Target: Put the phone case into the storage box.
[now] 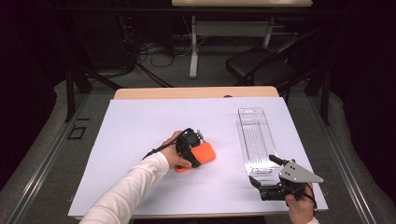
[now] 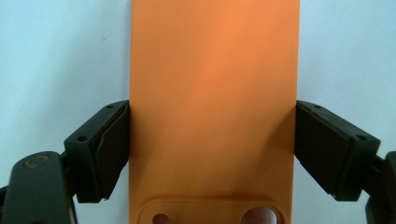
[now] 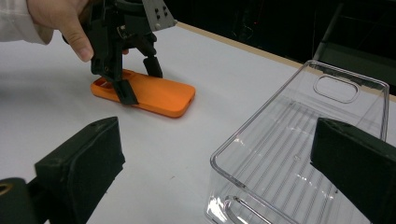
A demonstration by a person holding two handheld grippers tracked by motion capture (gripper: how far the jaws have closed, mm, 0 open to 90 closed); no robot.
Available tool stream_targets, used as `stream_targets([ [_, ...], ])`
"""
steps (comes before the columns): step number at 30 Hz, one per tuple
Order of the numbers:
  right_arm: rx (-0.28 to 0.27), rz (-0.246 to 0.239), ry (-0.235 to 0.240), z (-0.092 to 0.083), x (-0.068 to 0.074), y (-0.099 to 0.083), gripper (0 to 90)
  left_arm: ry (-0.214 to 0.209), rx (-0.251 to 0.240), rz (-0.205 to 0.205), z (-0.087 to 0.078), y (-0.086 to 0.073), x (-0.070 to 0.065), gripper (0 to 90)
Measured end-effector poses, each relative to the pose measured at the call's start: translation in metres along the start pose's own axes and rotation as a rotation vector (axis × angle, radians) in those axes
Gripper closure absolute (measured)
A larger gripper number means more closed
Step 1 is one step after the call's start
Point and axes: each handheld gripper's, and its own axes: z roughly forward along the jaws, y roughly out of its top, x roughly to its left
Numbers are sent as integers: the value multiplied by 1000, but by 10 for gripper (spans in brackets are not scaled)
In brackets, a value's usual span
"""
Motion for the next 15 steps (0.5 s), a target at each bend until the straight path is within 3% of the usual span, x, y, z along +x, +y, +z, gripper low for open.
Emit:
stream_targets([
  [7,-3,0,0,0,0,0,21,-15,-14,-56,-14,-2,0,159],
  [15,0,-5,0,0,1,1,21,4,-20,-73,-32,-3,-1,159],
])
